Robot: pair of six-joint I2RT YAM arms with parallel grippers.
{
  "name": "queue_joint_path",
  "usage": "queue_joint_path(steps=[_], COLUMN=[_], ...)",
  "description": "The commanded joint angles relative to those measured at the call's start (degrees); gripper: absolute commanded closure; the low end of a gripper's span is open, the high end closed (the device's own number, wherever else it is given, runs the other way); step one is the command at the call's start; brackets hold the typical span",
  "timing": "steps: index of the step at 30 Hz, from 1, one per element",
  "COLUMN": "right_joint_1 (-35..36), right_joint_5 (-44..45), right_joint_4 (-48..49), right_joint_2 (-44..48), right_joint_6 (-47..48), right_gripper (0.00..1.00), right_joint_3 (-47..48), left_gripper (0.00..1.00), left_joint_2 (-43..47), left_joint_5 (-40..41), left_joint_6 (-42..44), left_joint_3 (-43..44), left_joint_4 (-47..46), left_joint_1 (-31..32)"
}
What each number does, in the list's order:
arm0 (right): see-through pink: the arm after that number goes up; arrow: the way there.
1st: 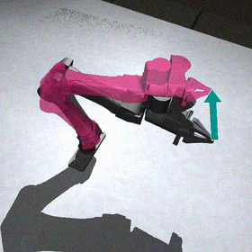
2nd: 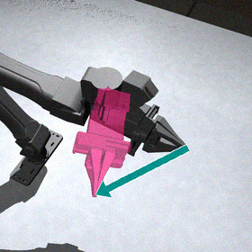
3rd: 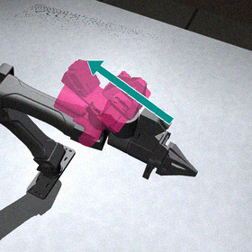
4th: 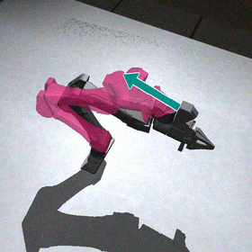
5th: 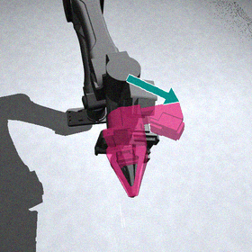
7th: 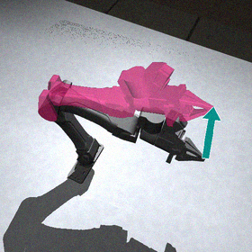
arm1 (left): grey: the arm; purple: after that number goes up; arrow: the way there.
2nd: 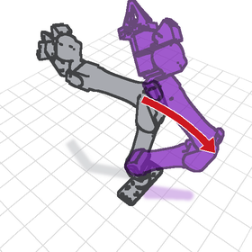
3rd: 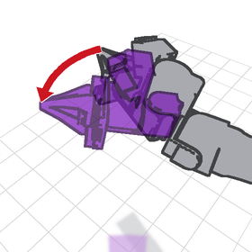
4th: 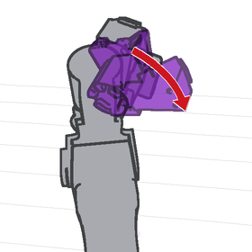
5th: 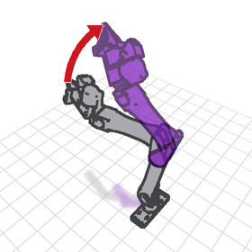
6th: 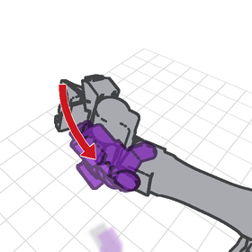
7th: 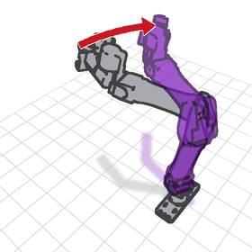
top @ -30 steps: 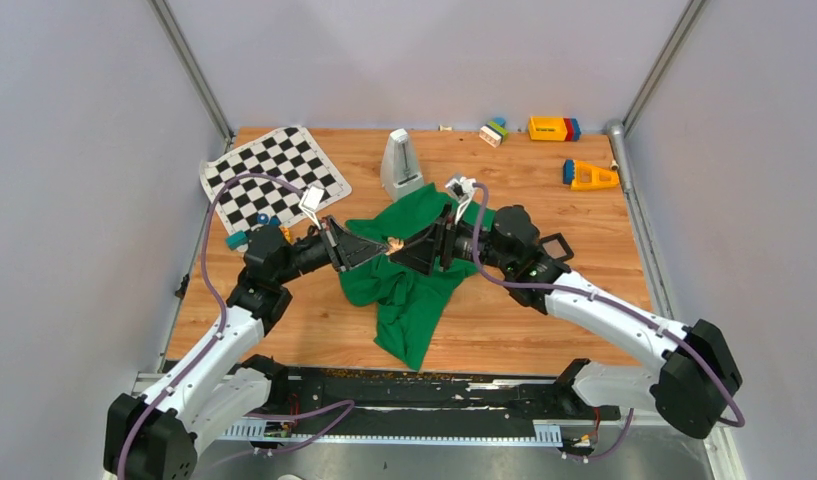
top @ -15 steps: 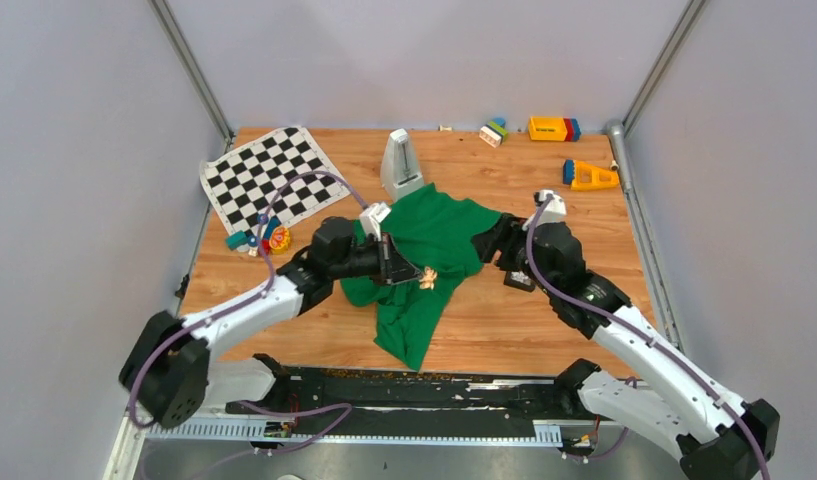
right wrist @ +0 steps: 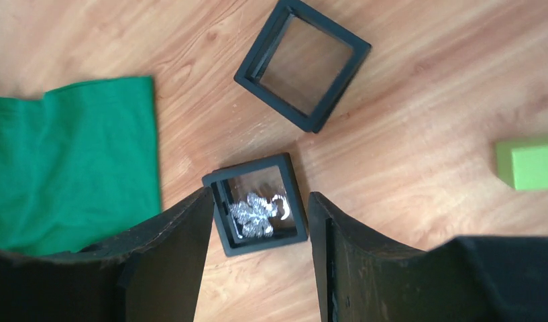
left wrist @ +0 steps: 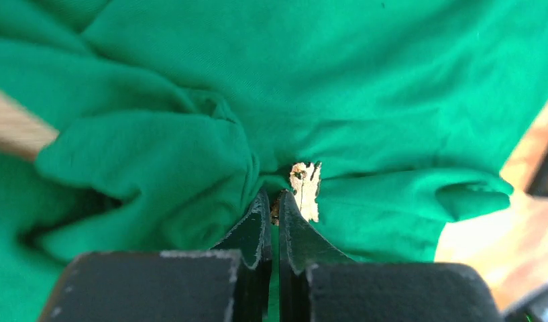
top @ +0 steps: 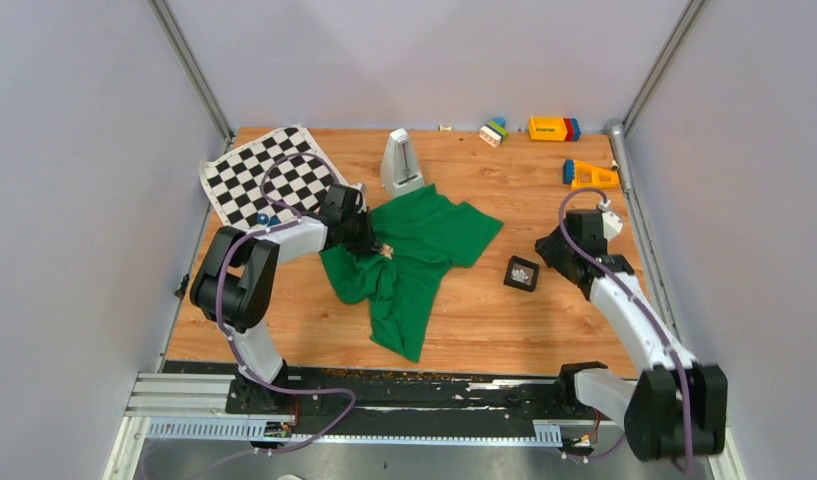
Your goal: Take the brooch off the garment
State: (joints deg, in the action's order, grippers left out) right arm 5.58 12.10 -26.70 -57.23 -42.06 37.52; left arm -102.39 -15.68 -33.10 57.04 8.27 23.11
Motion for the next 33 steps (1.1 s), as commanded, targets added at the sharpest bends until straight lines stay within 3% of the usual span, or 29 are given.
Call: queue_joint_path(steps=[1,3,8,13,15,17,21,27,33], right_joint_1=[-0.2,-0.3,-0.4,-0.2,-0.3,-0.2,-0.1,0.1,0.2], right_joint_5=[-2.4,-2.6,-3.4,-0.6,-2.6,-3.4,-2.7,0.4,1.4], right_joint_4=[2.7,2.2,7.4,8.7,9.4,11.7,11.5,10.3,10.0], right_joint_2=[-12.3,-17.0,-21.5,-24.9,-24.8,-24.5,-26.9,-30.9,-34.5], right_joint_6=[9.1,13.2,16.3,21.6,24.1,25.5,26.9,26.6,25.6], right_gripper=[0.46,0.45,0.48,0.49,0.42,0.39,0.41,0.53,0.56], right_joint_3=[10.6,12.8,12.2,13.4,13.0,11.7,12.6,14.1,15.5], left_gripper=[1.0,1.0,1.0,1.0,1.0,1.0,1.0,1.0,1.0], left_joint_2=[5.6,9.5,19.4,30.5,33.4,35.0,35.7,33.9,32.7], left_joint_5=[20.0,20.8,10.9,13.4,13.5,13.8,12.9,10.8,9.7], left_joint_6=[1.5,3.0,7.2,10.6,11.0,11.5,11.8,11.5,11.0], left_joint_3=[-1.9,-5.7,-11.9,-18.6,-20.6,-21.4,-21.7,-21.4,-21.0], left_joint_4=[2.5,-0.5,-10.1,-16.1,-18.1,-18.6,-18.9,-20.1,-20.2], left_joint_1=[-0.9,-0.8,0.9,5.1,5.3,5.4,5.4,5.4,5.4])
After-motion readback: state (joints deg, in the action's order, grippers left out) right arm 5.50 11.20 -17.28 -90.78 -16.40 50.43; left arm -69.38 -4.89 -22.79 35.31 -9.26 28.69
